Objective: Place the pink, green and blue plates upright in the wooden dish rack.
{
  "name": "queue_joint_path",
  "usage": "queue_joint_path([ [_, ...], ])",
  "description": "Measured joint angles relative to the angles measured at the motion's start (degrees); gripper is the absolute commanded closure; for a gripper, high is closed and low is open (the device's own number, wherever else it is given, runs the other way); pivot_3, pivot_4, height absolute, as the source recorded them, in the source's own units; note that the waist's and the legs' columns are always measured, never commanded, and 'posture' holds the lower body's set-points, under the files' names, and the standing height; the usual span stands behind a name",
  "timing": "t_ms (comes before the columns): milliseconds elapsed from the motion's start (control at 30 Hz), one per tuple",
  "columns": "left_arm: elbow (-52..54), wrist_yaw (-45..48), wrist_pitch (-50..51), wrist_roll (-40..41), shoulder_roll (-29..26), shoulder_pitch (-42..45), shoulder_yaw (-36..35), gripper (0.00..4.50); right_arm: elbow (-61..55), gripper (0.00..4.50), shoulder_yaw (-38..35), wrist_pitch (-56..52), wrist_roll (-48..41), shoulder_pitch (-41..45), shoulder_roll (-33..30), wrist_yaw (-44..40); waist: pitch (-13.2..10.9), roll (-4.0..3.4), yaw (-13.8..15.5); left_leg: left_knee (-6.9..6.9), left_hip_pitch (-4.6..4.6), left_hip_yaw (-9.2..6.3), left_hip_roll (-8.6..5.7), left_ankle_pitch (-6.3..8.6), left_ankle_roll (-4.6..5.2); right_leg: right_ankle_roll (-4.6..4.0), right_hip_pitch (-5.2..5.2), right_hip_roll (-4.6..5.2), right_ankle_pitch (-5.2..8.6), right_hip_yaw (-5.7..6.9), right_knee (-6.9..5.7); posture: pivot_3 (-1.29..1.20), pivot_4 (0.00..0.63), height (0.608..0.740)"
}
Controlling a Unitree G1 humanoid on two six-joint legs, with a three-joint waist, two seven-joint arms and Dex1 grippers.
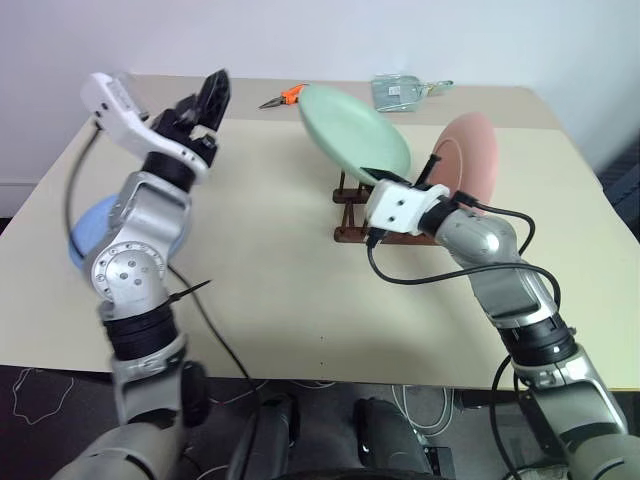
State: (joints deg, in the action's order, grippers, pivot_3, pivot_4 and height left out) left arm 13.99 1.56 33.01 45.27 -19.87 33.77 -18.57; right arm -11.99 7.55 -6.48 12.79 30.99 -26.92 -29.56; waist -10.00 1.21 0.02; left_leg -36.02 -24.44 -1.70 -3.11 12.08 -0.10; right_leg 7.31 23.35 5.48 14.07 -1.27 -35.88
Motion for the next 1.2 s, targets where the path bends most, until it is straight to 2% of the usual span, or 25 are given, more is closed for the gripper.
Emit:
queue_joint_path([
  [67,-1.14,4.08,-2.25,-4.51,-1.96,-3.24,2.93,0.75,-4.73,4.5,-3.68,-4.87,-6.55,-0.48,2.93,-0.39,0.0,0.0,0.11,-0.05,0.0,-0.04,0.0,0.16,0.27,0.0,-0.02,0.01,0.0,0.0,-0.01,0.0,0.15,0.738],
  [200,-2.75,13.97,-10.46,-17.38,-6.53,-11.8,15.07,0.75,-15.88,4.5,-11.04,-19.98,-23.21,-2.73,12.03,1.9,0.02,-0.04,0.25,0.02,0.01,-0.07,0.0,0.19,0.29,-0.04,0.0,0.09,0.0,0.0,0.0,0.0,0.15,0.738],
  [267,-4.13,18.12,-15.27,-22.9,-6.75,-15.79,20.59,0.75,-18.81,4.5,-14.46,-27.28,-29.64,-3.3,15.7,5.46,0.02,-0.06,0.23,0.06,-0.01,-0.05,0.02,0.2,0.26,-0.21,0.08,0.13,0.06,-0.02,0.0,0.0,0.15,0.738],
  [367,-4.52,22.65,-20.48,-26.25,-4.37,-19.55,25.46,0.75,-21.58,4.5,-17.86,-34.65,-35.81,-4.39,20.16,11.38,0.01,-0.1,0.21,0.13,-0.04,-0.05,0.05,0.29,0.12,-0.3,0.2,0.3,0.07,-0.07,-0.02,0.0,0.15,0.738],
  [467,-4.44,26.09,-24.04,-28.69,-3.42,-20.6,28.66,0.75,-22.22,4.5,-19.62,-38.23,-39.17,-4.9,22.45,16.19,0.04,-0.2,0.05,0.16,-0.04,-0.04,0.06,0.3,0.1,-0.37,0.24,0.32,0.09,-0.07,-0.04,0.0,0.15,0.738],
  [600,-4.3,27.65,-25.07,-29.85,-1.38,-21.26,29.31,0.75,-22.27,4.5,-22.11,-40.16,-42.27,-4.91,22.82,20.33,0.07,-0.32,-0.45,0.17,-0.04,-0.03,0.06,0.21,0.25,-0.38,0.23,0.32,0.1,-0.07,-0.04,0.0,0.15,0.738],
  [1033,-4.19,30.76,-24.9,-31.18,0.2,-21.24,29.46,0.75,-20.1,4.5,-19.57,-41.63,-42.48,-6.32,18.97,24.18,0.07,-0.34,-0.76,0.07,-0.04,-0.02,0.07,0.18,0.3,-0.36,0.2,0.16,0.09,-0.06,-0.11,0.0,0.15,0.738],
  [1067,-4.18,30.83,-24.86,-31.3,0.22,-21.24,29.46,0.67,-19.8,3.61,-19.49,-41.73,-42.47,-6.31,18.76,24.2,0.07,-0.34,-0.78,0.07,-0.04,-0.02,0.07,0.18,0.3,-0.36,0.2,0.16,0.09,-0.06,-0.11,0.0,0.15,0.738],
  [1100,-4.17,30.87,-24.85,-31.43,0.23,-21.25,29.45,0.67,-19.47,3.23,-19.32,-41.86,-42.52,-6.31,18.35,24.15,0.07,-0.34,-0.81,0.07,-0.04,-0.02,0.07,0.18,0.31,-0.36,0.2,0.15,0.09,-0.06,-0.12,0.0,0.15,0.738],
  [1200,-4.1,31.01,-24.54,-31.68,0.3,-21.35,29.45,0.67,-18.72,1.76,-18.19,-41.77,-42.09,-6.25,17.39,24.1,0.06,-0.36,-0.8,0.06,-0.03,-0.02,0.07,0.18,0.31,-0.35,0.2,0.13,0.1,-0.06,-0.12,0.0,0.15,0.738],
])
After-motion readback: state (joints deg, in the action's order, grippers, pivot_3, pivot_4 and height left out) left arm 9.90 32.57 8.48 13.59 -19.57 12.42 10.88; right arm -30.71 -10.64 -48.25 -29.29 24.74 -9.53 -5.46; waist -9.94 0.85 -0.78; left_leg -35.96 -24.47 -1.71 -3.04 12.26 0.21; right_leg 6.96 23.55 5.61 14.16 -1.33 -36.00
